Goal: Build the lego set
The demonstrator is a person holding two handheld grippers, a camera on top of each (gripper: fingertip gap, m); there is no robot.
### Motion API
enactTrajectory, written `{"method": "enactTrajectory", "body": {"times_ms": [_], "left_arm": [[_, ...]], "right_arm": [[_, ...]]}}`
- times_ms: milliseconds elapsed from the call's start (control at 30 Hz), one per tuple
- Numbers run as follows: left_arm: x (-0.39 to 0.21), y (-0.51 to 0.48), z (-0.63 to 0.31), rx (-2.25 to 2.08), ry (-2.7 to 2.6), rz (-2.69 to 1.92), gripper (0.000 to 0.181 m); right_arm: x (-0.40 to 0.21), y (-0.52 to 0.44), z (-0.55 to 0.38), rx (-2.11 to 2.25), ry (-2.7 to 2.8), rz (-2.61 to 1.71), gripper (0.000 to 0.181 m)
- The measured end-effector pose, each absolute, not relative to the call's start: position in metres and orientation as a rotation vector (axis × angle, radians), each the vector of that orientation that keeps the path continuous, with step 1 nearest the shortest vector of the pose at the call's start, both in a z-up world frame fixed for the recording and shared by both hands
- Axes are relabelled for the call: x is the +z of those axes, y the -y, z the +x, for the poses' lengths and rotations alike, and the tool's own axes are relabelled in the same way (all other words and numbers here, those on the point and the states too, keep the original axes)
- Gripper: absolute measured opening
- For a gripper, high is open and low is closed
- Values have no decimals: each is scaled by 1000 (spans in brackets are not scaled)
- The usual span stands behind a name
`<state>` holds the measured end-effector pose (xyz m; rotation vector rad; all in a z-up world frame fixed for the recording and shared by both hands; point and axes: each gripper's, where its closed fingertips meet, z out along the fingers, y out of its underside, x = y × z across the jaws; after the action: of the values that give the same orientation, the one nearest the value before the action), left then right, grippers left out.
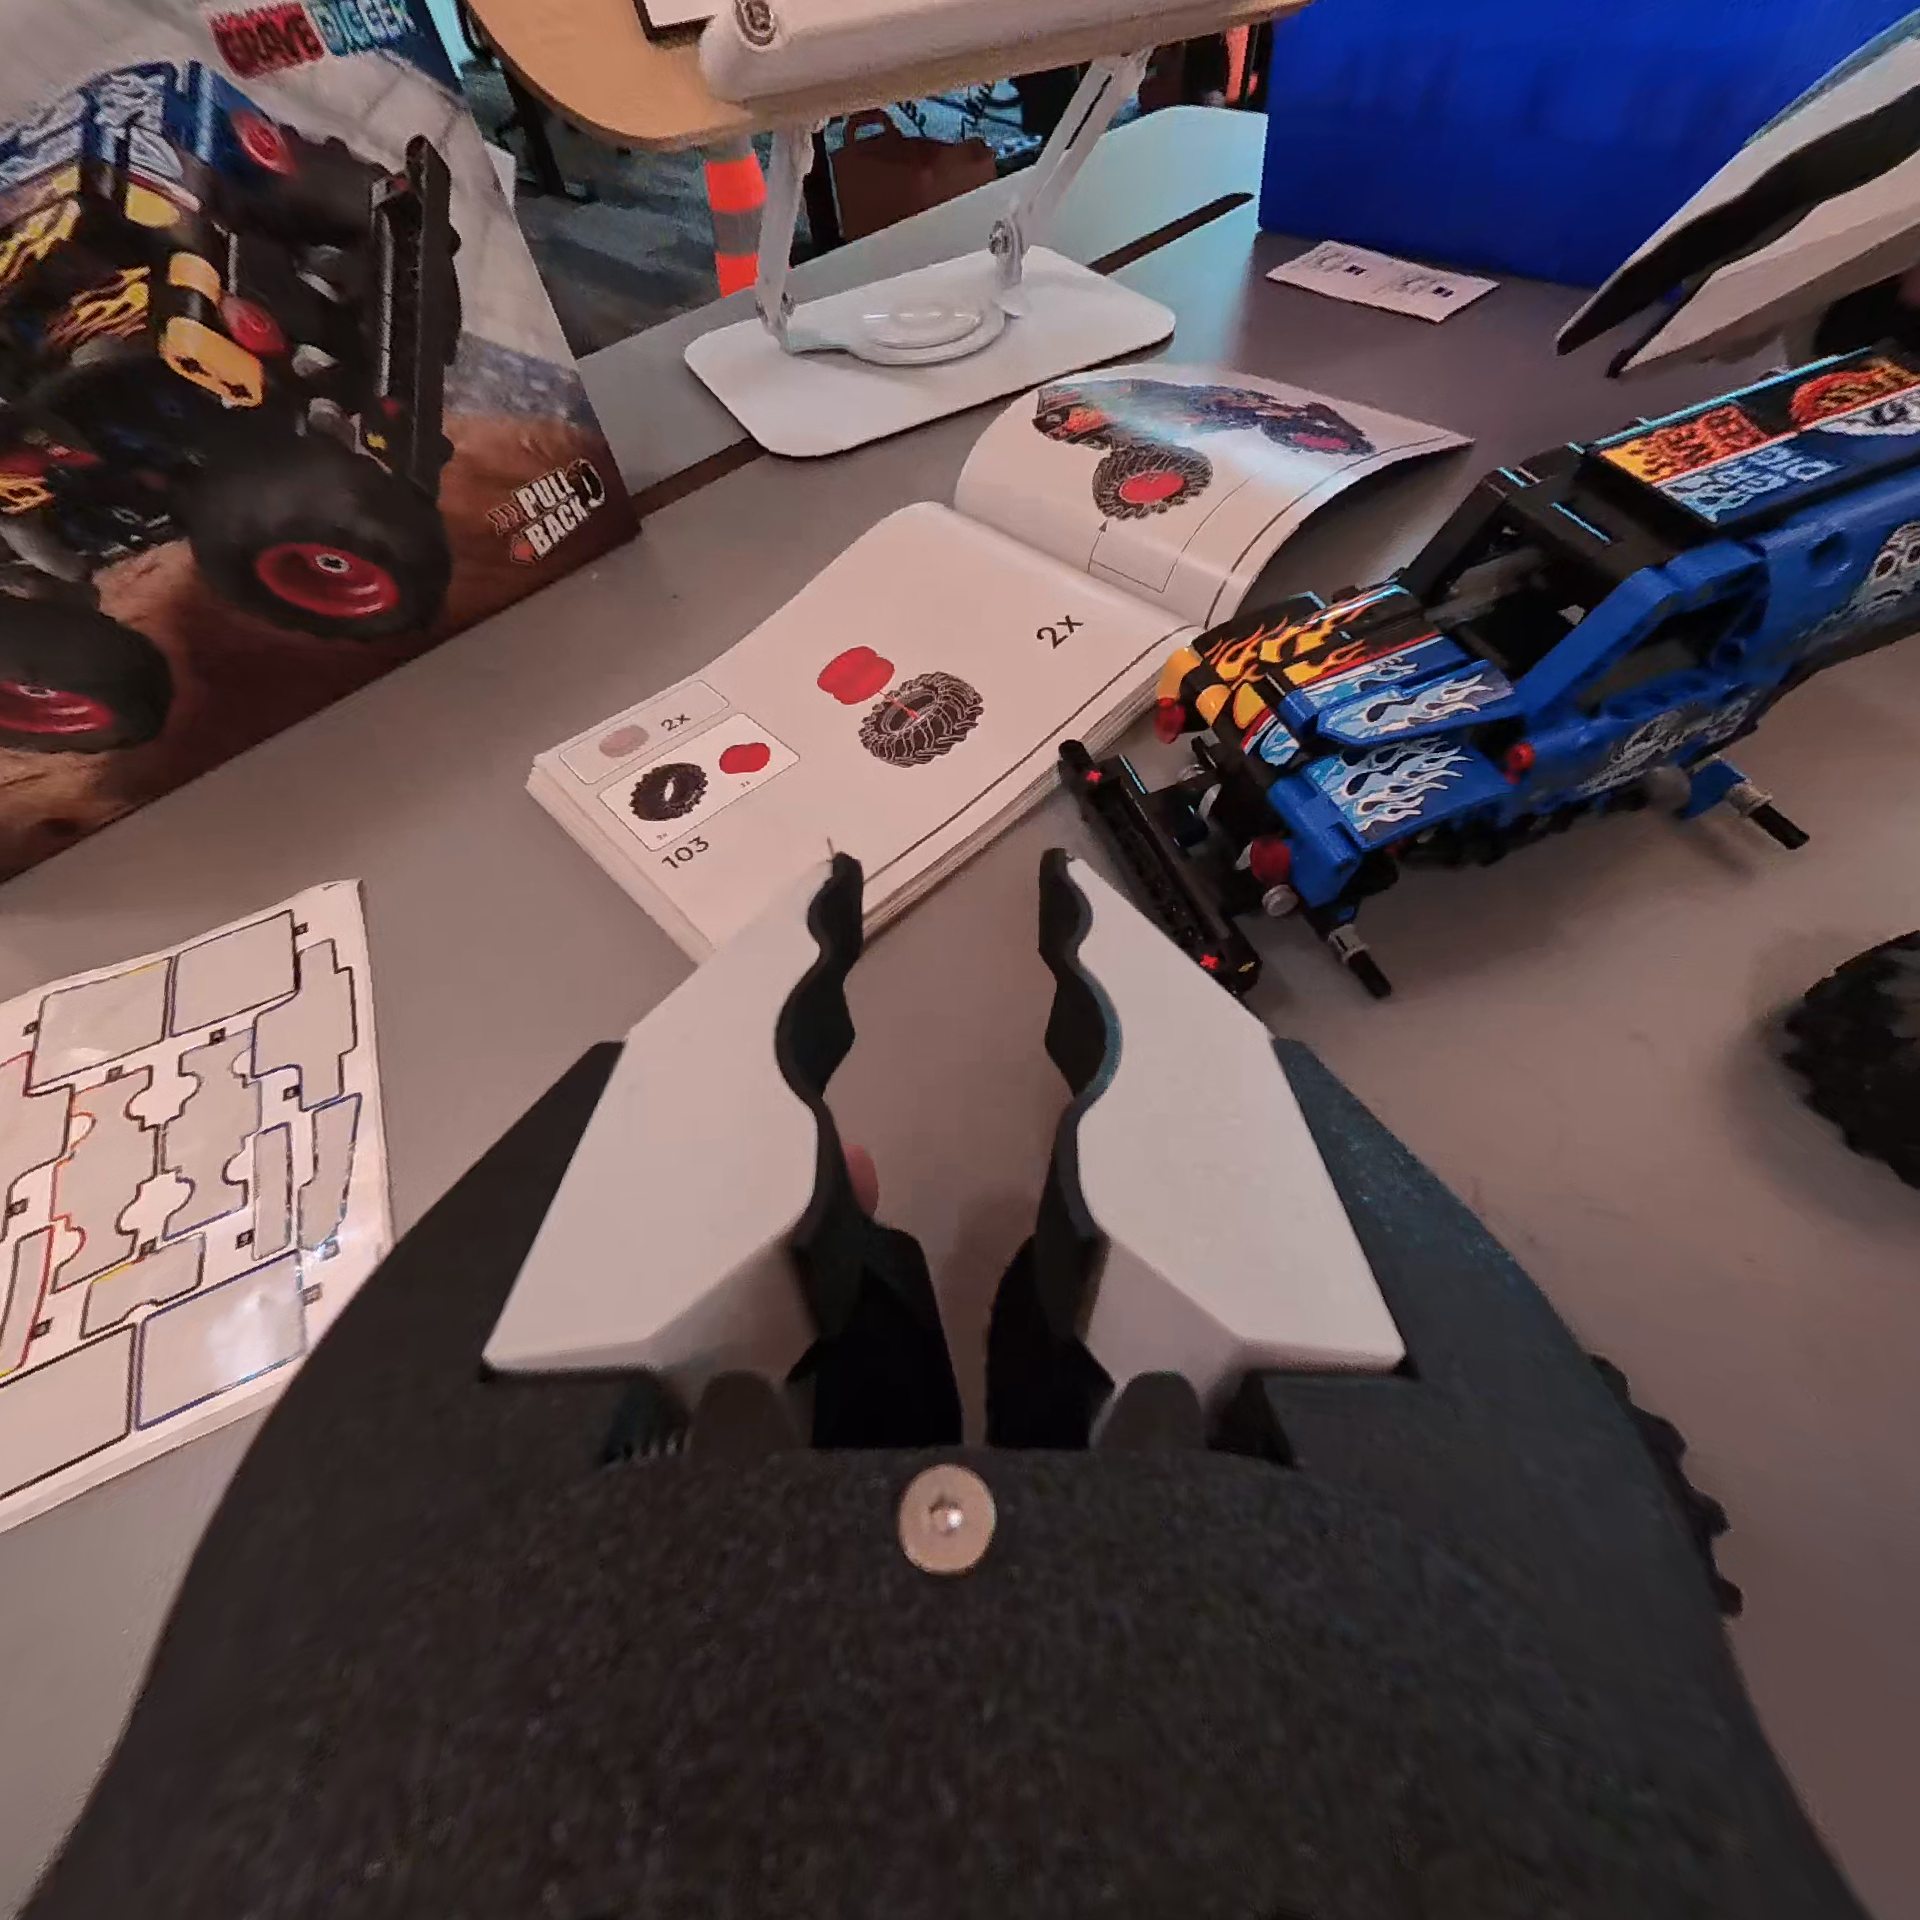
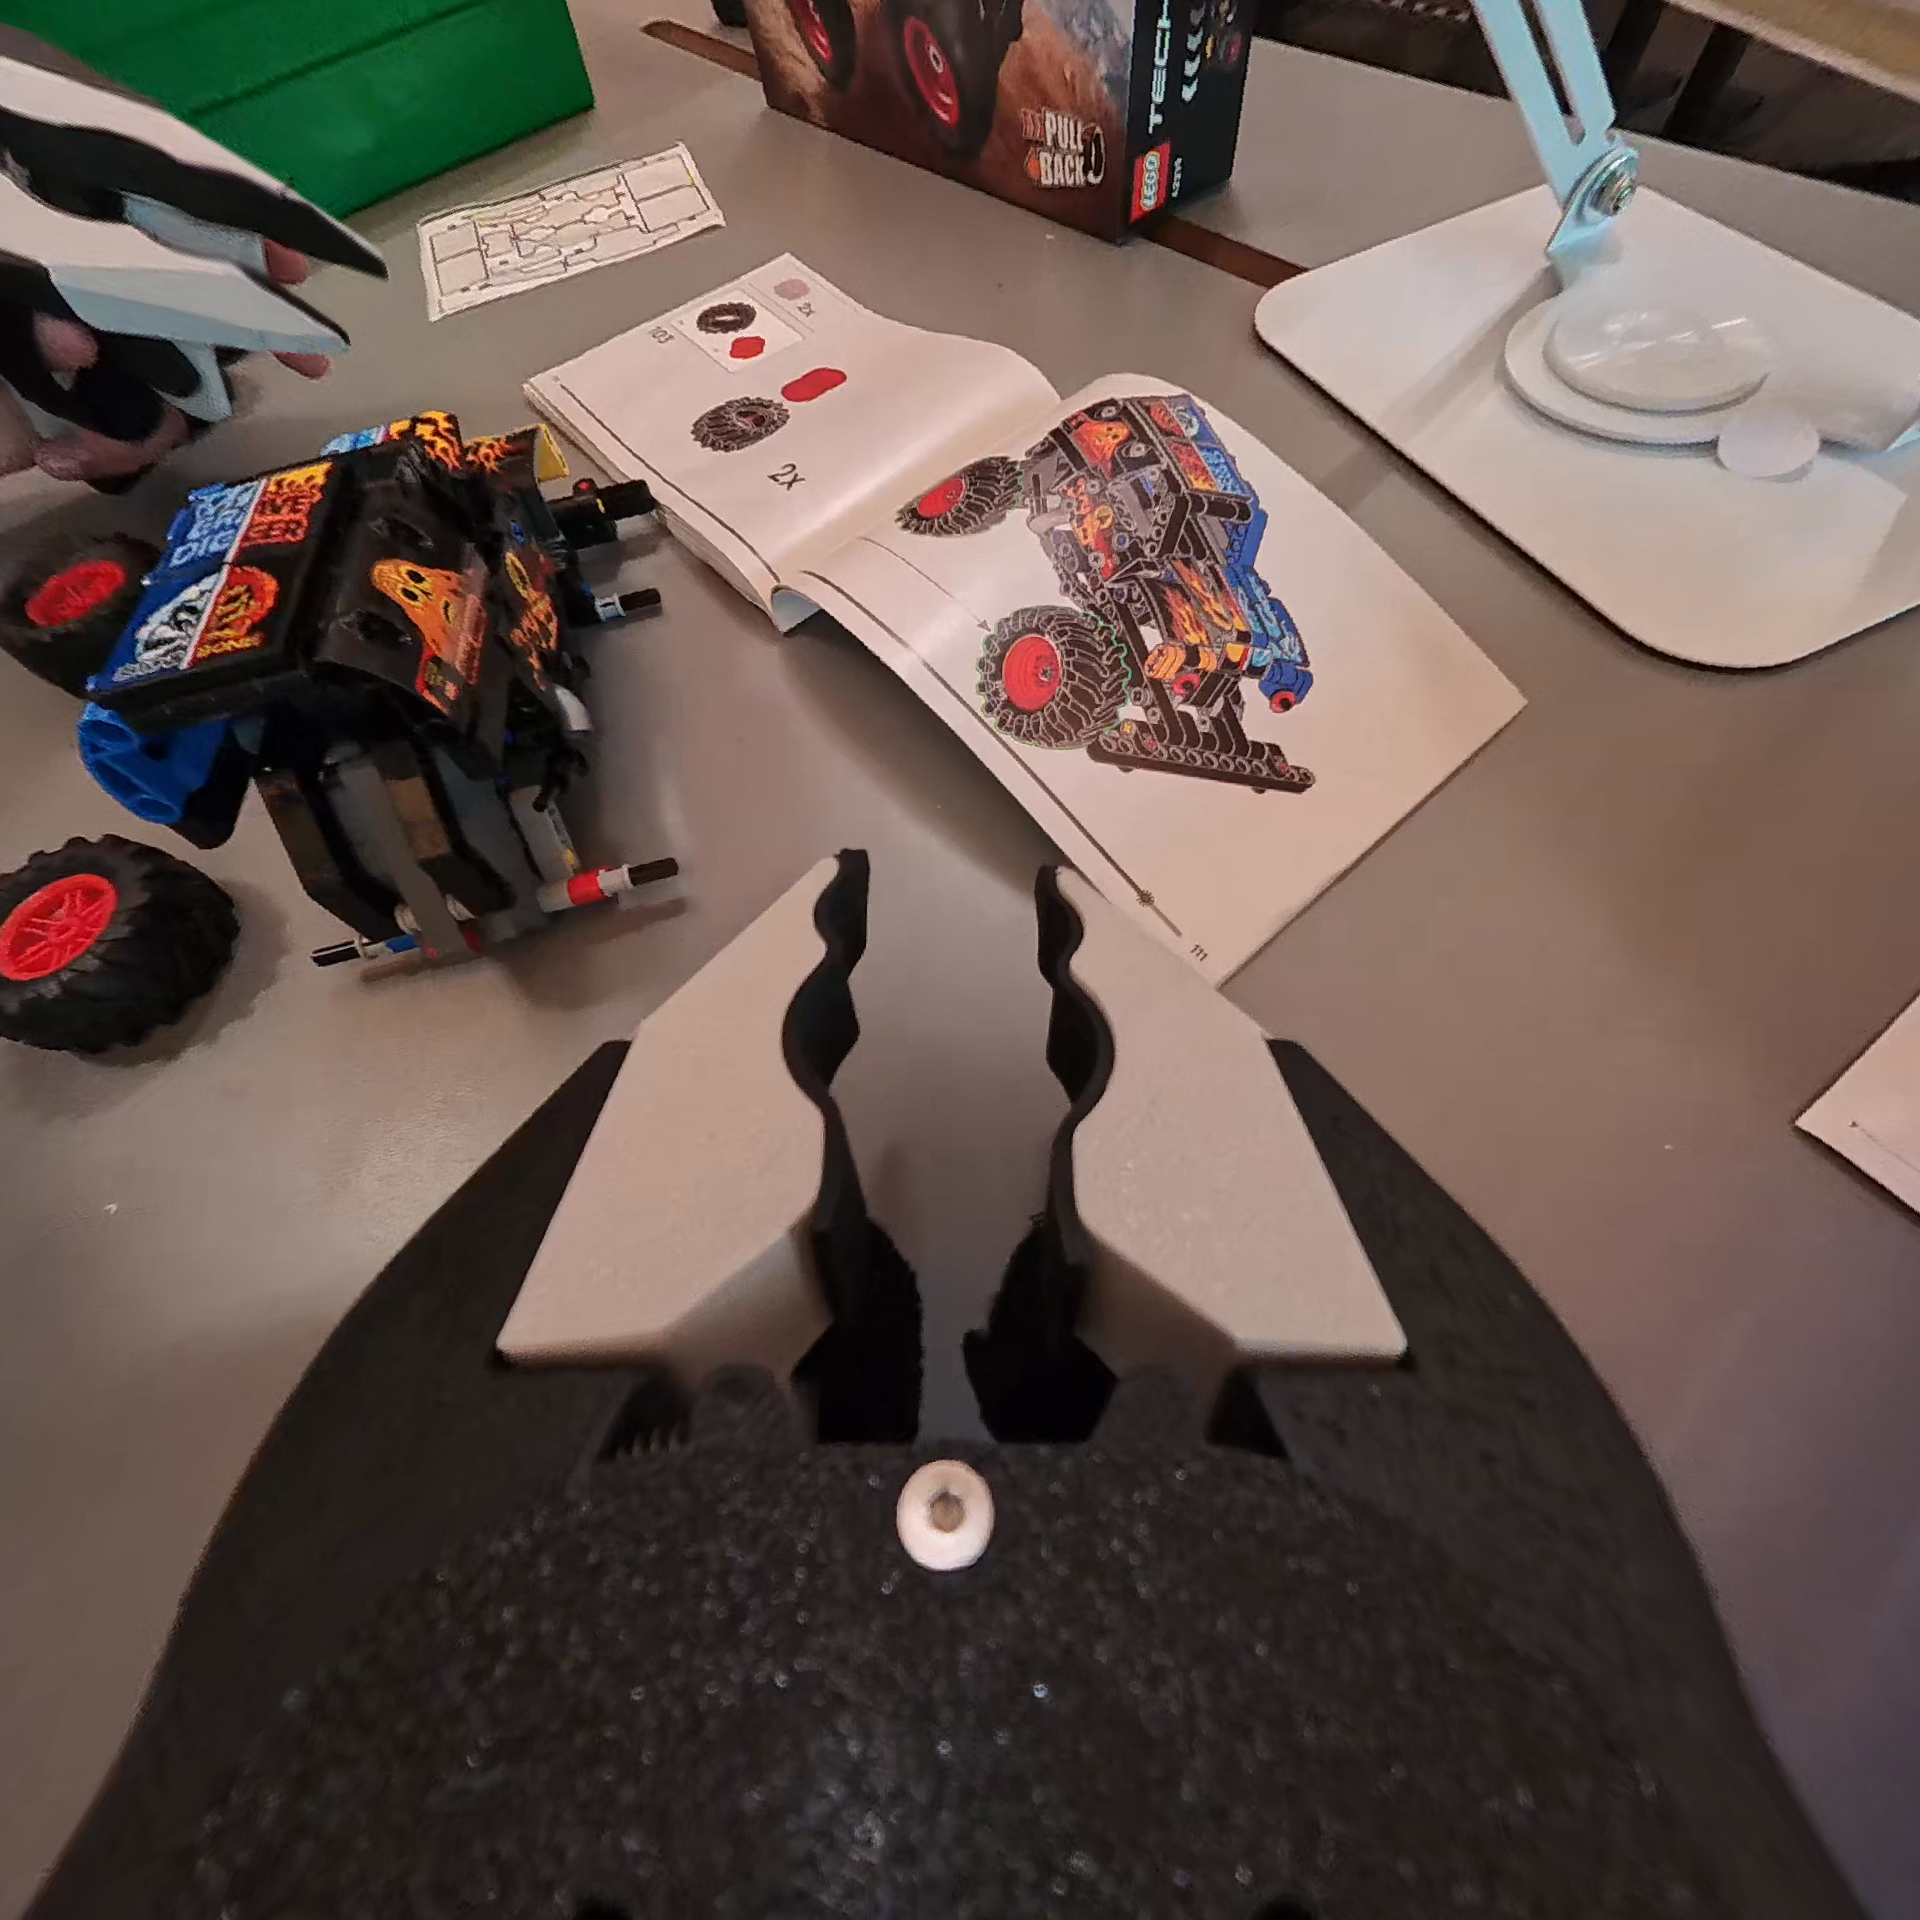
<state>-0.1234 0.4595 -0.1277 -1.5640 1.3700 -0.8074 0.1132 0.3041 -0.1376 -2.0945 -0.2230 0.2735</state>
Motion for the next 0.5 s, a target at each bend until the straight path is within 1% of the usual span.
{"method": "enactTrajectory", "body": {"times_ms": [167,200,233,267,333,367,400,433,500], "left_arm": [[-138,-446,-122,-853,-1446,-1586,38],[-141,-438,-121,-889,-1480,-1600,43],[-143,-430,-118,-943,-1520,-1618,54],[-141,-423,-114,-1002,-1538,-1626,60],[-130,-412,-104,-1138,-1548,-1620,63],[-130,-404,-100,-1218,-1586,-1656,69],[-133,-394,-98,-1291,-1640,-1713,80],[-137,-389,-95,-1336,-1671,-1772,89],[-140,-382,-90,-1395,-1697,-1850,106]], "right_arm": [[-135,-302,102,320,264,-2088,32],[-132,-301,96,336,292,-2072,33],[-128,-299,87,367,333,-2054,35],[-124,-296,74,418,388,-2041,44],[-120,-286,41,559,463,-2052,66],[-118,-278,19,637,498,-2066,77],[-119,-272,1,660,529,-2100,82],[-123,-270,-9,593,523,-2148,83],[-130,-277,-18,392,429,-2178,79]]}}
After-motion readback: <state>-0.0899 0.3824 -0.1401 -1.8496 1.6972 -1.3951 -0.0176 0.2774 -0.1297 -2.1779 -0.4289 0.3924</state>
